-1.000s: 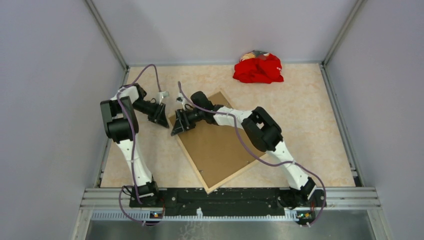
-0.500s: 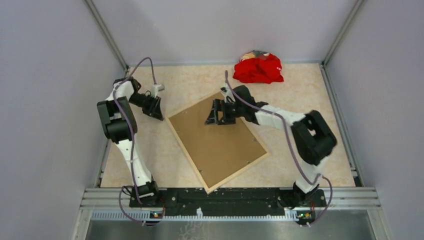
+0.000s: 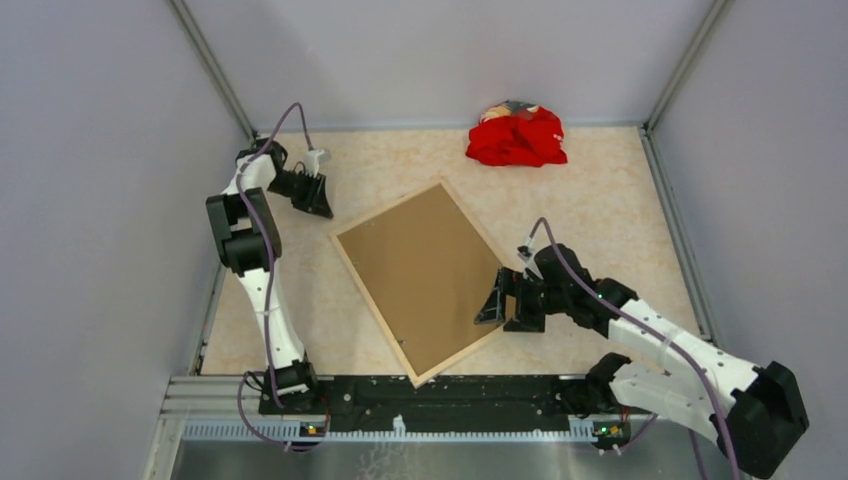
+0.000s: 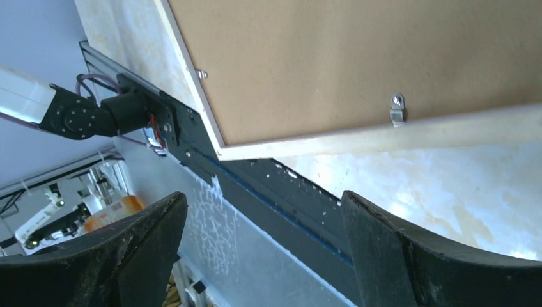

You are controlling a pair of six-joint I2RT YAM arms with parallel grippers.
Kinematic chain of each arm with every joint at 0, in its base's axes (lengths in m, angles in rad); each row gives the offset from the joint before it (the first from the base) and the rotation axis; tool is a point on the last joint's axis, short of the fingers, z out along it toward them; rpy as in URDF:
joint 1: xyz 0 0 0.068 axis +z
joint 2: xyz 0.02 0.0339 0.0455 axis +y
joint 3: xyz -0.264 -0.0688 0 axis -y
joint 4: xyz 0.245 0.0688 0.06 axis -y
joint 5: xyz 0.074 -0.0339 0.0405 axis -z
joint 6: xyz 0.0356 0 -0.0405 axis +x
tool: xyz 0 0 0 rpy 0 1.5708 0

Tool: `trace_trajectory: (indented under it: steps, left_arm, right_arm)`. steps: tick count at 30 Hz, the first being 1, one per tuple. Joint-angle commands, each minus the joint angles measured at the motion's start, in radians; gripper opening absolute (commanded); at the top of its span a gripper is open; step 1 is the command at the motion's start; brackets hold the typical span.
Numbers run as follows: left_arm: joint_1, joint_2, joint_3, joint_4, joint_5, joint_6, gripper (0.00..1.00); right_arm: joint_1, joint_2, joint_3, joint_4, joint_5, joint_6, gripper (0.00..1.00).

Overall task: Put the photo into the frame
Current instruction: Install the photo frame at the center of the board, then adjust the photo frame at the center of the board.

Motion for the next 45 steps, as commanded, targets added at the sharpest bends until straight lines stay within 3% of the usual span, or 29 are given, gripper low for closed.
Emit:
trace_trajectory:
  steps: [1,8,13,19,27,37,45]
  left_arm:
    - [-0.029,0.024,-0.005,0.03,0.019,-0.015,0.35]
    - [-0.067,0.001,-0.073,0.021,0.014,0.007,0.35]
    - [-0.085,-0.047,-0.18,0.007,0.02,0.045,0.34]
    - [-0.086,-0.094,-0.288,-0.041,0.029,0.113,0.34]
    - [-0.107,-0.181,-0.455,-0.046,0.035,0.169,0.32]
    - [-0.263,-0.158,-0.423,-0.048,0.094,0.116,0.32]
    - [-0.31,-0.202,-0.542,-0.024,0.148,0.115,0.32]
  right_arm:
    - [0.011,-0.074,-0.073,-0.081,0.018,0.102,0.89]
    - [0.011,0.122,-0.142,0.167,-0.007,0.109,0.89]
    - [-0.017,0.291,-0.02,0.254,0.05,0.041,0.89]
    - [-0.142,0.515,0.146,0.364,0.035,-0.04,0.88]
    - [-0.278,0.69,0.358,0.359,0.063,-0.13,0.88]
    - [-0.364,0.849,0.589,0.308,0.038,-0.174,0.87]
    - [-0.395,0.753,0.571,0.2,0.224,-0.226,0.9]
